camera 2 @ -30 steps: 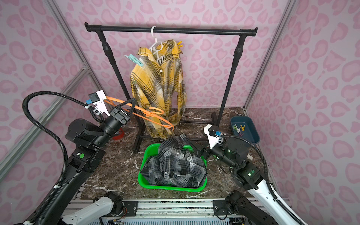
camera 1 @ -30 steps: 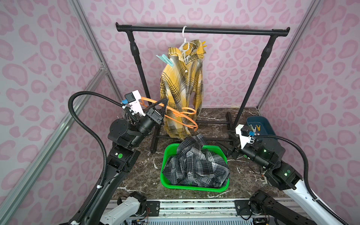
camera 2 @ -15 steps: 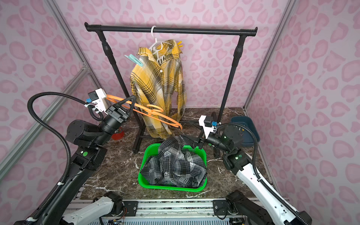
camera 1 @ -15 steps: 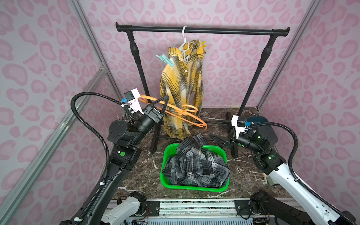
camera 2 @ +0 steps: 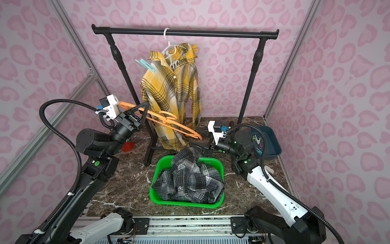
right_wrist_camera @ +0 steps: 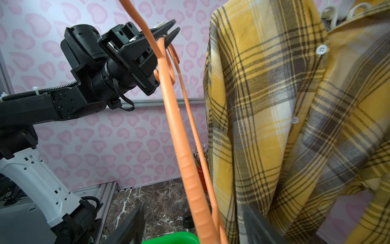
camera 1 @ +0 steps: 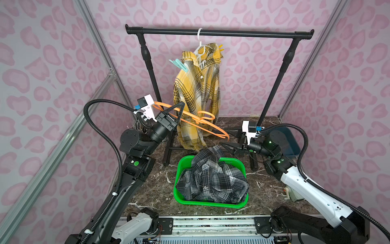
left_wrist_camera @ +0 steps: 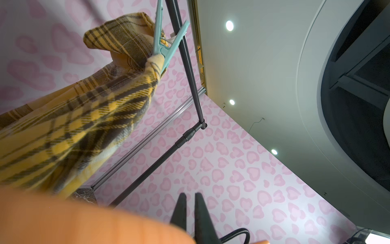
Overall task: Remove the clothespins securing long-sleeve shirts to the hanger
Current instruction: Place the hanger on the clothesline.
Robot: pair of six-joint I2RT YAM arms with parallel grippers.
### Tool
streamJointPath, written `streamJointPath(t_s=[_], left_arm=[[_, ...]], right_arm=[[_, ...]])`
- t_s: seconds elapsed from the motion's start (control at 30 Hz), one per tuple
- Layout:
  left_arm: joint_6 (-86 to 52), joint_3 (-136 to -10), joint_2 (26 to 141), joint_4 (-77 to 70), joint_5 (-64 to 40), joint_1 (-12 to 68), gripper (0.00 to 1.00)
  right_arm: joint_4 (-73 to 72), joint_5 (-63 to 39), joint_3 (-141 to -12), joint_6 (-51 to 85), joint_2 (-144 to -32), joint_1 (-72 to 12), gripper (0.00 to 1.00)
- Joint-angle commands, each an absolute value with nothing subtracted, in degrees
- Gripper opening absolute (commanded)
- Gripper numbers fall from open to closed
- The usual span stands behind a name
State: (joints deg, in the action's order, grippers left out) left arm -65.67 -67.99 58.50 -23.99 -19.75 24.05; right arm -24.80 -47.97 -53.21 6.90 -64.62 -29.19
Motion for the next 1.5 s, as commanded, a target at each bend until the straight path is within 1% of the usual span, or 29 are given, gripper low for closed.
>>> streamJointPath(t_s=[0.0,0.03,0.13,0.17,0.2,0.5,0.73,0.8,0.83,0.93,1.0,1.03,1.1,1.13,1.17,1.2,1.33,1.47], left_arm=[[-66.51,-68.20,58.36,-28.45,-20.92,23.88,0.03],[-66.43,-68.25,58.27,-28.48,-20.87,23.82,0.03],[-66.71,-68.21,58.27,-28.39,-21.11,23.82,0.03],[-66.69,-68.16,58.30,-28.37,-21.18,23.82,0.03],[-66.78,-68.04,58.27,-28.38,-21.18,23.82,0.03],[-68.03,-68.02,58.83,-29.97,-21.27,23.21,0.03],[-69.63,-67.77,59.85,-31.66,-22.17,22.85,0.03],[-68.63,-68.07,59.52,-30.91,-22.02,22.84,0.03],[-68.04,-68.26,59.29,-30.19,-21.94,22.77,0.05],[-65.42,-69.03,58.23,-27.90,-21.24,22.76,0.31],[-63.43,-69.67,57.38,-25.86,-20.62,22.81,0.59],[-62.38,-69.93,56.91,-24.99,-20.25,22.79,0.66],[-60.51,-70.13,55.89,-23.73,-19.55,22.74,0.77],[-59.53,-70.30,55.36,-22.88,-19.14,22.72,0.84],[-58.55,-70.44,54.80,-22.17,-18.73,22.73,0.93],[-57.62,-70.57,54.36,-21.47,-18.43,22.68,0.98],[-51.57,-71.54,51.31,-17.12,-15.85,22.68,0.97],[-45.33,-72.04,47.22,-13.42,-11.63,22.70,0.97]], right_arm=[[-28.17,-48.50,-53.70,7.21,-65.93,-30.05,0.72],[-28.42,-48.14,-53.87,7.13,-66.38,-30.35,0.69],[-30.39,-47.73,-53.68,7.93,-67.21,-30.54,0.51],[-30.92,-47.88,-53.73,8.31,-67.45,-30.49,0.47],[-31.31,-47.98,-53.85,8.60,-67.58,-30.59,0.46],[-31.55,-46.52,-53.09,8.47,-67.18,-31.55,0.26],[-26.72,-45.64,-53.93,6.79,-64.24,-31.73,0.00],[-24.04,-44.89,-54.76,6.12,-63.19,-31.84,0.00],[-22.83,-44.54,-55.19,5.87,-62.74,-31.81,0.00],[-18.90,-42.11,-56.45,5.28,-60.84,-31.87,0.00],[-17.61,-40.28,-56.83,5.90,-59.51,-31.86,0.00],[-16.79,-39.68,-57.02,6.15,-58.89,-31.83,0.00],[-14.08,-37.91,-57.87,6.11,-57.67,-31.94,0.00],[-11.88,-36.81,-58.64,5.69,-56.96,-32.26,0.00],[-9.42,-35.95,-59.57,5.10,-56.34,-32.59,0.00],[-7.39,-35.57,-60.34,4.80,-55.73,-32.73,0.00],[3.15,-33.62,-63.15,4.50,-50.67,-33.13,0.00],[12.30,-30.51,-64.74,5.22,-42.65,-33.13,0.00]])
